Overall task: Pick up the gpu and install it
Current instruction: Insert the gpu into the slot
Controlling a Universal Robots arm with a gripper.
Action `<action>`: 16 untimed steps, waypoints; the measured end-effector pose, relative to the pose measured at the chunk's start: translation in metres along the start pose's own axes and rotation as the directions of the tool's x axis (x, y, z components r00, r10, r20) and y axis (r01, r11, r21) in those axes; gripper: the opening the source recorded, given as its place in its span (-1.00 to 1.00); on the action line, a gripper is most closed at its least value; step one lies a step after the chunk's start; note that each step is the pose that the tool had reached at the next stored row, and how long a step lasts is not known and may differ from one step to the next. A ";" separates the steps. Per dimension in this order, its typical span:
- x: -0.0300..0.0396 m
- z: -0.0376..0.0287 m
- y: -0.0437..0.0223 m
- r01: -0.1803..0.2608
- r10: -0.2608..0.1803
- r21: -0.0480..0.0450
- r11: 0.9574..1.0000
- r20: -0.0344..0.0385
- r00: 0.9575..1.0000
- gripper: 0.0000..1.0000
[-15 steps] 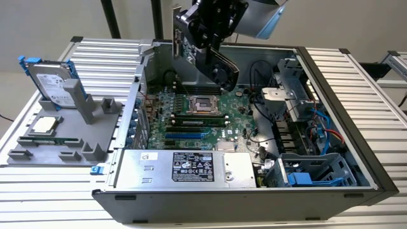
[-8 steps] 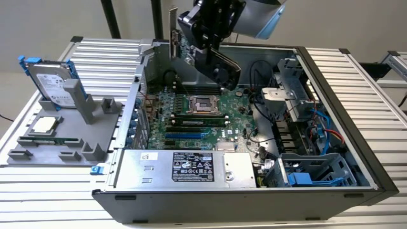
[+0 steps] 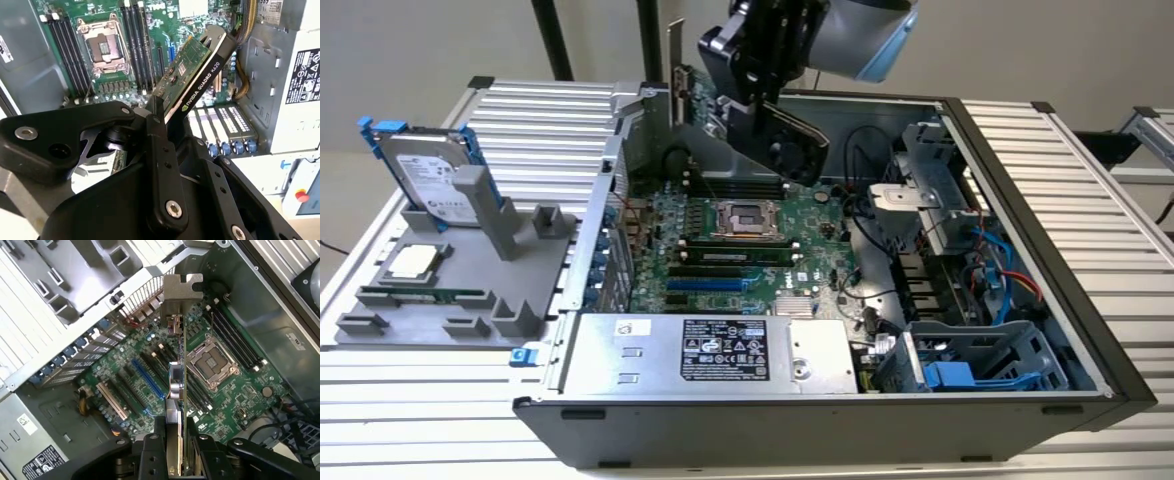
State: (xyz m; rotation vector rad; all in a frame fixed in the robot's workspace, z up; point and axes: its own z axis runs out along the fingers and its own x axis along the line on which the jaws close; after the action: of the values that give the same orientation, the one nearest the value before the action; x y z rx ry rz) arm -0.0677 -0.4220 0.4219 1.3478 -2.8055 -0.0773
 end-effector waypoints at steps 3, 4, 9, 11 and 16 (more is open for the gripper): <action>0.0000 0.0000 0.0000 0.035 -0.035 0.000 0.999 -0.002 0.999 -1.00; 0.0000 0.0000 0.0000 0.047 -0.047 0.000 0.999 -0.003 0.999 -1.00; 0.0000 0.0001 0.0000 0.107 -0.107 0.000 0.994 -0.006 0.994 -1.00; 0.0000 0.0000 0.0000 0.131 -0.130 0.000 0.991 -0.007 0.991 -1.00; 0.0000 0.0000 0.0000 0.191 -0.191 0.000 0.982 -0.011 0.981 -1.00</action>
State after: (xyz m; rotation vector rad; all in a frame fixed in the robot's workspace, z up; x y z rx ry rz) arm -0.0677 -0.4220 0.4219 1.6090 -2.6589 -0.0728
